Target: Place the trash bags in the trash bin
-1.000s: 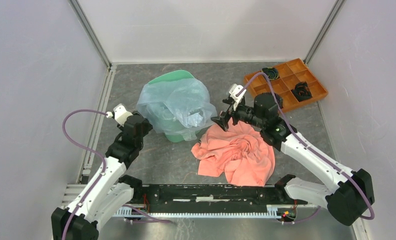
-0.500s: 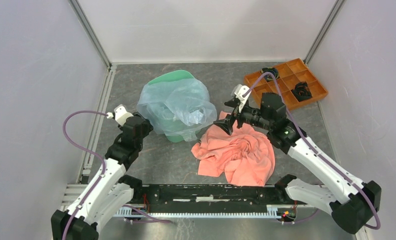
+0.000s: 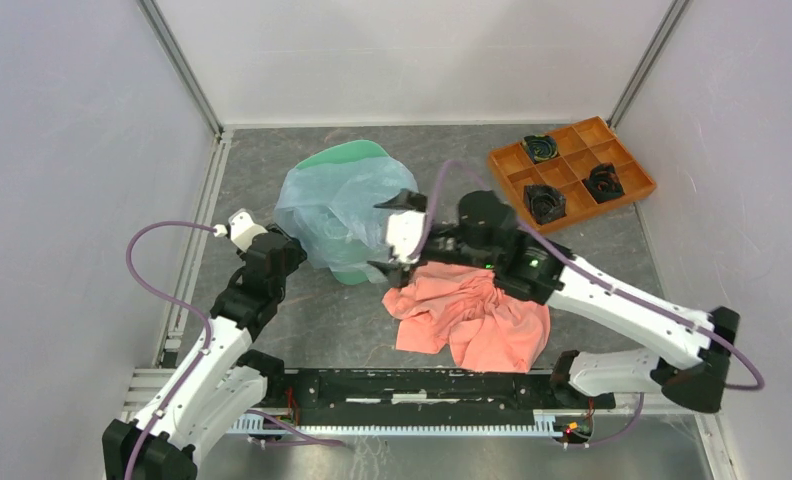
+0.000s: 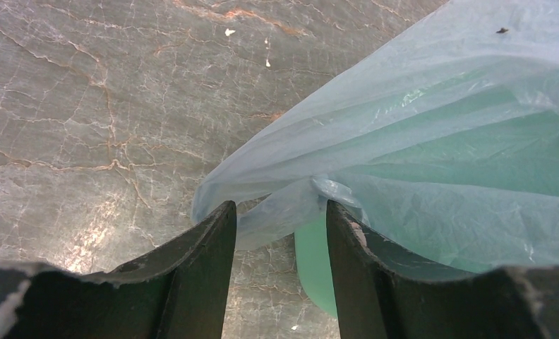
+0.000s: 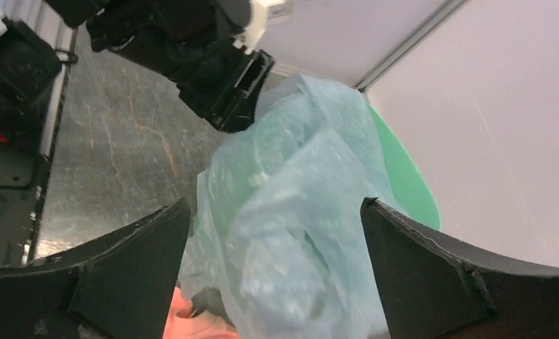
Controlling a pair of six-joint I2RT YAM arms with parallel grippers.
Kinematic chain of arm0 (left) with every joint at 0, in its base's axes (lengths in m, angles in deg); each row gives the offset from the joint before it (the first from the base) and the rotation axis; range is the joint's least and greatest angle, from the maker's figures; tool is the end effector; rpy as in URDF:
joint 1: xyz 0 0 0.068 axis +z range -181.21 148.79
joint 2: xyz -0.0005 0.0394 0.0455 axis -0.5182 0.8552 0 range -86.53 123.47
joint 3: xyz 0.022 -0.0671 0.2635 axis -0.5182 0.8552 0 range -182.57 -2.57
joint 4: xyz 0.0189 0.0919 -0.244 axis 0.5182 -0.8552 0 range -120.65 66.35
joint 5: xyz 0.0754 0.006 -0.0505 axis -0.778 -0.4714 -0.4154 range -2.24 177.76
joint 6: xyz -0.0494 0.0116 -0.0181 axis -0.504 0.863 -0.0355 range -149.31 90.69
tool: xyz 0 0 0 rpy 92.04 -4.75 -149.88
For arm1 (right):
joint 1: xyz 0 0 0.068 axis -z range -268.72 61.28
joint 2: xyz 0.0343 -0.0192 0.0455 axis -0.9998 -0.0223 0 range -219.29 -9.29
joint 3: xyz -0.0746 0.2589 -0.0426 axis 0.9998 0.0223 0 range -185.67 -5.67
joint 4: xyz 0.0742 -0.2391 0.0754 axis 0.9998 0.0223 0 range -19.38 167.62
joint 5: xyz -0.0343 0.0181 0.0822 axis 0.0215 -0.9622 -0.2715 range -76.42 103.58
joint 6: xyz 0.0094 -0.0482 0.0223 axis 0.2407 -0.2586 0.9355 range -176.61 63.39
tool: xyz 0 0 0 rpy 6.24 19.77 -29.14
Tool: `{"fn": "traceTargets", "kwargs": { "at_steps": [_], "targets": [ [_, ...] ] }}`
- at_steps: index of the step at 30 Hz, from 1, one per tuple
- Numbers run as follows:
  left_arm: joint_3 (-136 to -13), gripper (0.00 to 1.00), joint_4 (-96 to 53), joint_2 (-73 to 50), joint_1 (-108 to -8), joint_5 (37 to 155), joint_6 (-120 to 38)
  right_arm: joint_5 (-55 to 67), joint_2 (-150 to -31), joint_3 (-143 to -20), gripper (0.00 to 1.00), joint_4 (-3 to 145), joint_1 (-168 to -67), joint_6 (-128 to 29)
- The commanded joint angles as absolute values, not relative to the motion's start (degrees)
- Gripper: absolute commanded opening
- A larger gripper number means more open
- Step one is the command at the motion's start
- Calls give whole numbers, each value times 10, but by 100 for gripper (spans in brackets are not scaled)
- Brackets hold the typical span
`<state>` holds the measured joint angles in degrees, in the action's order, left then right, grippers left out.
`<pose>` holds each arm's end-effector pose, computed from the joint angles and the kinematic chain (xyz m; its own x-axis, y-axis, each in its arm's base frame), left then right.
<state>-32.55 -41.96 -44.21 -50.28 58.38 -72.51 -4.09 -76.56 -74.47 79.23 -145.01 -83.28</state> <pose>0.1638 -0.0382 0.2439 -0.2732 -0.5367 -0.7983 -0.4132 0.8149 -0.4064 0.1400 0.2292 0.4102 0.3698 -0.2165 -0.9035 -0.8883 0.2026 -0.4121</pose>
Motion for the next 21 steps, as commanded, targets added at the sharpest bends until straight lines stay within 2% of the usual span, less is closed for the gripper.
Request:
{"fn": "traceTargets", "kwargs": {
  "at_steps": [1, 5, 8, 12, 15, 17, 19, 21],
  "targets": [
    [-325, 56, -397, -443, -500, 580, -706, 84, -831, -800, 98, 804, -1514, -961],
    [-320, 56, -395, -443, -500, 584, -710, 190, -898, -860, 98, 781, -1520, -933],
    [-319, 57, -399, -446, -500, 581, -714, 231, -930, -886, 90, 780, -1519, -924],
    [-317, 57, -402, -452, -500, 580, -715, 238, -948, -891, 71, 775, -1518, -917],
    [-316, 57, -399, -452, -500, 580, -715, 247, -949, -889, 60, 753, -1509, -904],
    [-316, 57, -397, -451, -500, 581, -715, 249, -955, -900, 42, 743, -1498, -888],
    [-318, 57, -395, -448, -500, 581, -713, 243, -965, -913, 28, 733, -1483, -867],
    [-321, 57, -394, -445, -500, 578, -712, 231, -974, -926, 23, 722, -1465, -845]
  ]
}}
